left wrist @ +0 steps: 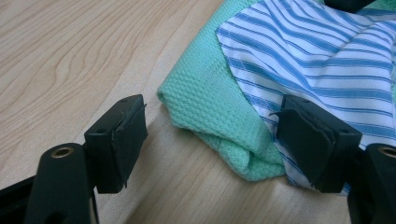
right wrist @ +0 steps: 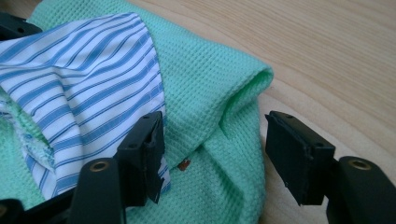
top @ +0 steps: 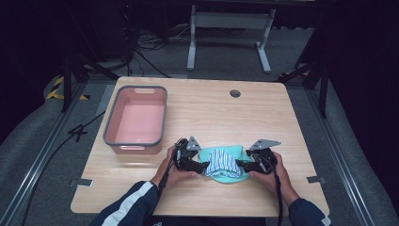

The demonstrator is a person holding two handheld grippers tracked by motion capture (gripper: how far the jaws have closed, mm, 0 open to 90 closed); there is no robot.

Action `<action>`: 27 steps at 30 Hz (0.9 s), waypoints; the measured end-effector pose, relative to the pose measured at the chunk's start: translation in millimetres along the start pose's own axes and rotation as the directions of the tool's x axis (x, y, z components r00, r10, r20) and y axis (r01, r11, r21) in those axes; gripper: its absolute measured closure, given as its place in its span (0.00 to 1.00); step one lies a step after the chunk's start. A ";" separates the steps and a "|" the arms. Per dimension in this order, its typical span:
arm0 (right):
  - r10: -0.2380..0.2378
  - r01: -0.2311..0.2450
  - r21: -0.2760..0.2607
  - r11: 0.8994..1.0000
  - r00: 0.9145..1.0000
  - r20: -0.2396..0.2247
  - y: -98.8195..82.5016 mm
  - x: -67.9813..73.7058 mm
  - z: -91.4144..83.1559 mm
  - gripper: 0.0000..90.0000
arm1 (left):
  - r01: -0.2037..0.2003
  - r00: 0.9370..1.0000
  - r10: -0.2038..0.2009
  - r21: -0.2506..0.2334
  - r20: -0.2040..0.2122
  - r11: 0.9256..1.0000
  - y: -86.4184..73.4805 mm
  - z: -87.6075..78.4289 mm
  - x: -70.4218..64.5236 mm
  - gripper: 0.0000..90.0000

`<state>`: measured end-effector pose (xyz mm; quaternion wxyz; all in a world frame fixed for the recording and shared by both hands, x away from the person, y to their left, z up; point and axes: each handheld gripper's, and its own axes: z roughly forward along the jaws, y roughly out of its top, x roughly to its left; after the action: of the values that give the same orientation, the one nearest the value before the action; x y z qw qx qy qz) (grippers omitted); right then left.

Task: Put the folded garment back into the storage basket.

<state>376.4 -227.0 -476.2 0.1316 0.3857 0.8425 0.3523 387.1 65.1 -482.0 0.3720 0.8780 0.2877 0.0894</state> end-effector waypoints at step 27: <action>-0.019 0.020 0.027 0.999 0.999 -0.044 2.1 14.9 -7.9 0.93 | -0.048 0.995 0.045 0.030 0.088 0.998 13.1 -1.5 -9.9 0.90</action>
<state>363.7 -218.9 -468.3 0.1112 0.3713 0.8538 0.3476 384.2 52.9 -471.1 0.3678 0.8934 0.2521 0.0548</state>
